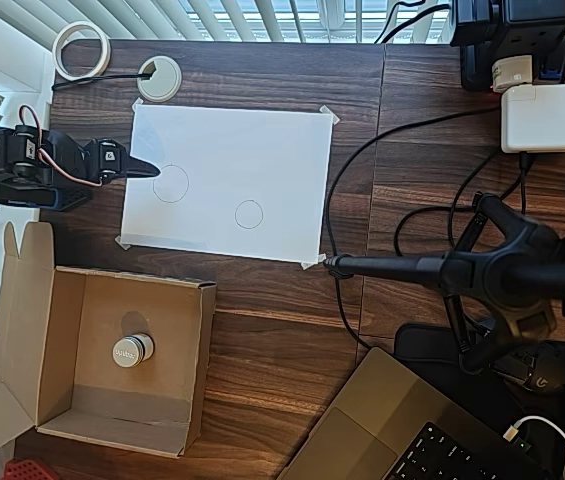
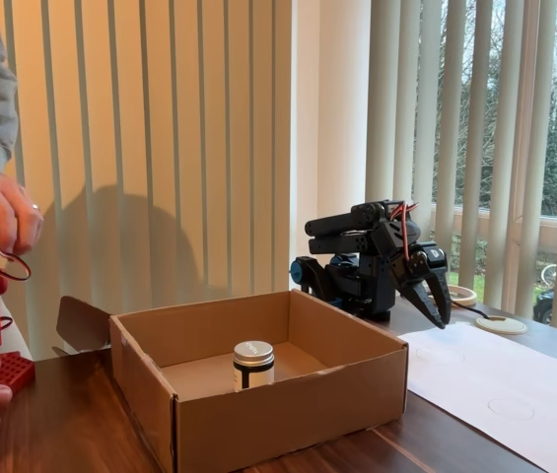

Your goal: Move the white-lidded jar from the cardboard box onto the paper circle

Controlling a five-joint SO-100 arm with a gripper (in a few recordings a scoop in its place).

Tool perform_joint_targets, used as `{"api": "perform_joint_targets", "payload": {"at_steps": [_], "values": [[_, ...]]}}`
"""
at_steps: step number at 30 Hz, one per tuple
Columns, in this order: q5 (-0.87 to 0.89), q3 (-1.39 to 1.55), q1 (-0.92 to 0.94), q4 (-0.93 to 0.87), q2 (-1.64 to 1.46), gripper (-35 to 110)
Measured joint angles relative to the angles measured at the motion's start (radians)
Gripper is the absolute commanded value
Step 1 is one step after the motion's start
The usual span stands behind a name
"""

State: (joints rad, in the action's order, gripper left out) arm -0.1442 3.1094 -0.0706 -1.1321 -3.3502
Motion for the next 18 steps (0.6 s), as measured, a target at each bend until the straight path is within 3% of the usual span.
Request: {"api": "perform_joint_targets", "payload": {"at_steps": [2, 11, 18], "values": [[0.0, 0.0, 0.0, 0.0, 0.0, 1], [0.0, 0.0, 0.0, 0.026, 0.0, 28], [-0.064, -0.003, 0.0, 0.167, 0.064, 32]]}}
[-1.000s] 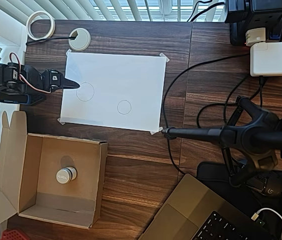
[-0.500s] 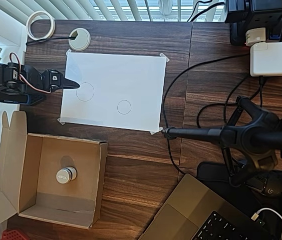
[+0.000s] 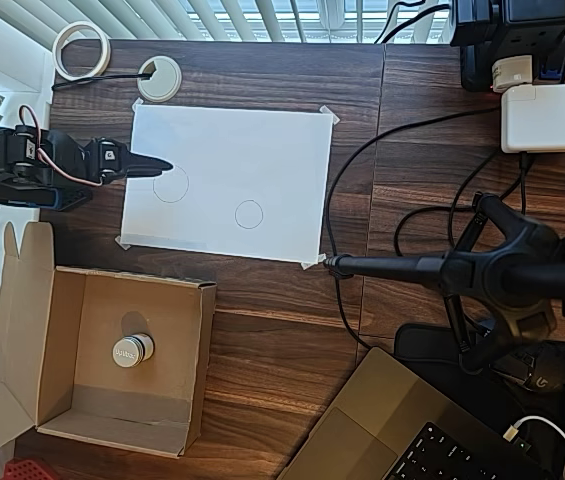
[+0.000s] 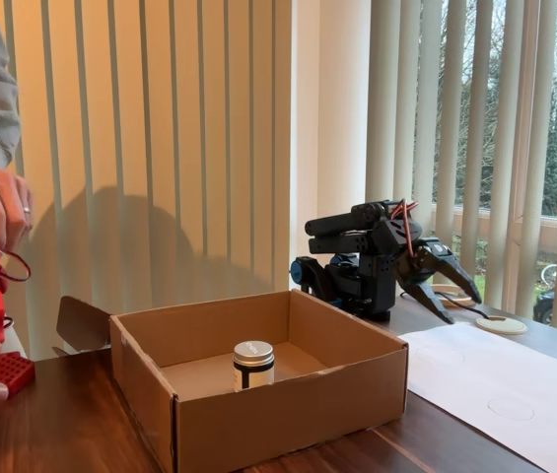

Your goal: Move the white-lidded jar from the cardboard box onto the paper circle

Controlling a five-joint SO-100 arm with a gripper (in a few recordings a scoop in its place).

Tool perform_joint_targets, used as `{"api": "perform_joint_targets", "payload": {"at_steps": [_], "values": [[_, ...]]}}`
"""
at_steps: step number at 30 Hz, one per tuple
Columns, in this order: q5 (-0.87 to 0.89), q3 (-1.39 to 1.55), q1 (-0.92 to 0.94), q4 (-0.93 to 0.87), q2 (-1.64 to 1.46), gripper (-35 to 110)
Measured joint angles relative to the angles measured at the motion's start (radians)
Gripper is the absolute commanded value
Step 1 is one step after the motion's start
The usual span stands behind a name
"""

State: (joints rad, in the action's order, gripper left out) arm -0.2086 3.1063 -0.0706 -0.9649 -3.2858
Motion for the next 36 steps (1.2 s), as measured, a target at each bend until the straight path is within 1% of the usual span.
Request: {"api": "perform_joint_targets", "payload": {"at_steps": [4, 8, 15, 20, 28, 31, 36], "values": [[-0.058, -0.087, 0.005, 0.103, 0.193, 32], [-0.138, -0.253, 0.035, 0.155, 0.417, 32], [-0.353, -0.517, 0.141, 0.206, 0.687, 32], [-0.571, -0.69, 0.311, 0.206, 0.859, 34], [-0.873, -0.989, 0.637, 0.272, 1.2, 38], [-0.986, -1.111, 0.762, 0.316, 1.341, 38], [-1.218, -1.244, 0.965, 0.445, 1.542, 43]]}}
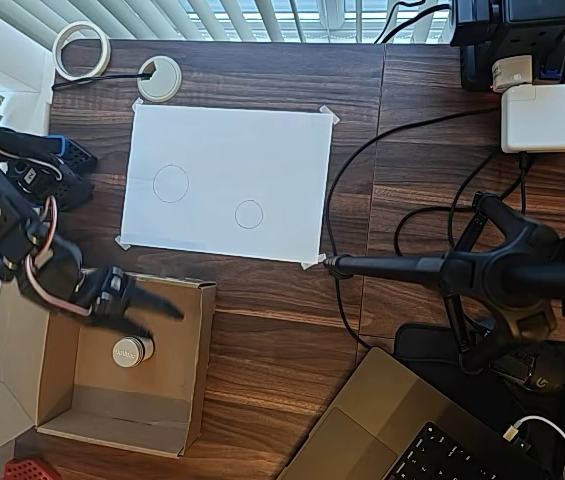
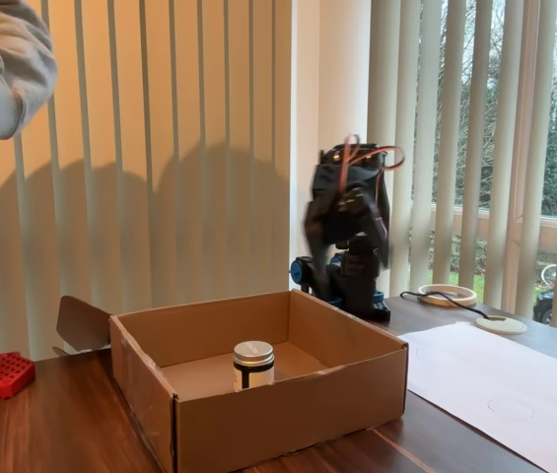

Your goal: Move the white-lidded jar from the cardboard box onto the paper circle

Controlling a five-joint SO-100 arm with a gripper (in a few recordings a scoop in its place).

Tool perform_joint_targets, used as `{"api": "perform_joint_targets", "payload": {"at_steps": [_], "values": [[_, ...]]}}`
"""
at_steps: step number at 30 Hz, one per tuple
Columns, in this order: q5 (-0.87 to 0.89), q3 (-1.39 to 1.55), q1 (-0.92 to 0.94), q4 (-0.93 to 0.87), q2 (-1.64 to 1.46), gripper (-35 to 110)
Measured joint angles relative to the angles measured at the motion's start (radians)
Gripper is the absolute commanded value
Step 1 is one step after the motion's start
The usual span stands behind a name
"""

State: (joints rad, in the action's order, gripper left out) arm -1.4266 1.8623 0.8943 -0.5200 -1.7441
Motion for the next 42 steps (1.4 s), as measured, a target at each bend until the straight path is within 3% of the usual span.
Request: {"api": "perform_joint_targets", "payload": {"at_steps": [10, 24, 42], "values": [[-0.362, -0.144, 0.232, 0.183, 0.324, 46], [-0.456, -0.048, 0.193, 0.29, 0.453, 49], [-0.525, 0.038, 0.187, 0.291, 0.451, 48]]}}
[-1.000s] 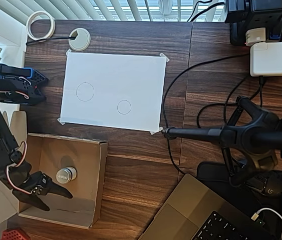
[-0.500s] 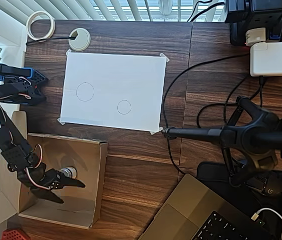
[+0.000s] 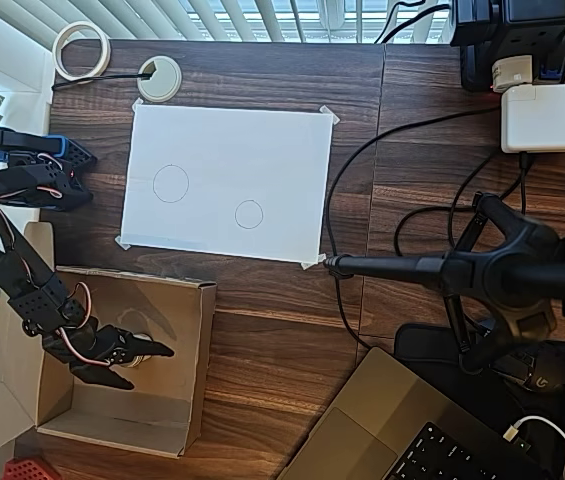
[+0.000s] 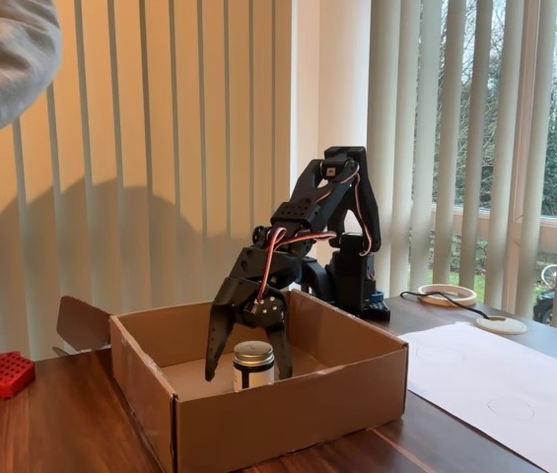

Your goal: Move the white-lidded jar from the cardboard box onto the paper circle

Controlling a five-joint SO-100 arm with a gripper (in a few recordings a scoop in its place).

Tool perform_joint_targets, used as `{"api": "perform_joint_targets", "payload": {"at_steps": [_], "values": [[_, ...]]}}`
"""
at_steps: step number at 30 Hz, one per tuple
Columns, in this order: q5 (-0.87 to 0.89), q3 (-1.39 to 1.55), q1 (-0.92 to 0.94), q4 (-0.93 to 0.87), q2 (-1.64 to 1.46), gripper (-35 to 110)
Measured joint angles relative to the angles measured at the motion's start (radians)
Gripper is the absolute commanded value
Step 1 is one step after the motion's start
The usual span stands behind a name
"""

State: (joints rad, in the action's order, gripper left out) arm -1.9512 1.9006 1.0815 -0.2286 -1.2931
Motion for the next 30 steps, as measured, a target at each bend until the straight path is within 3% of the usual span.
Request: {"api": "perform_joint_targets", "payload": {"at_steps": [17, 30], "values": [[0.035, 0.002, 0.0, -0.187, 0.0, 42], [0.08, -0.017, 0.0, -0.187, 0.0, 25]]}}
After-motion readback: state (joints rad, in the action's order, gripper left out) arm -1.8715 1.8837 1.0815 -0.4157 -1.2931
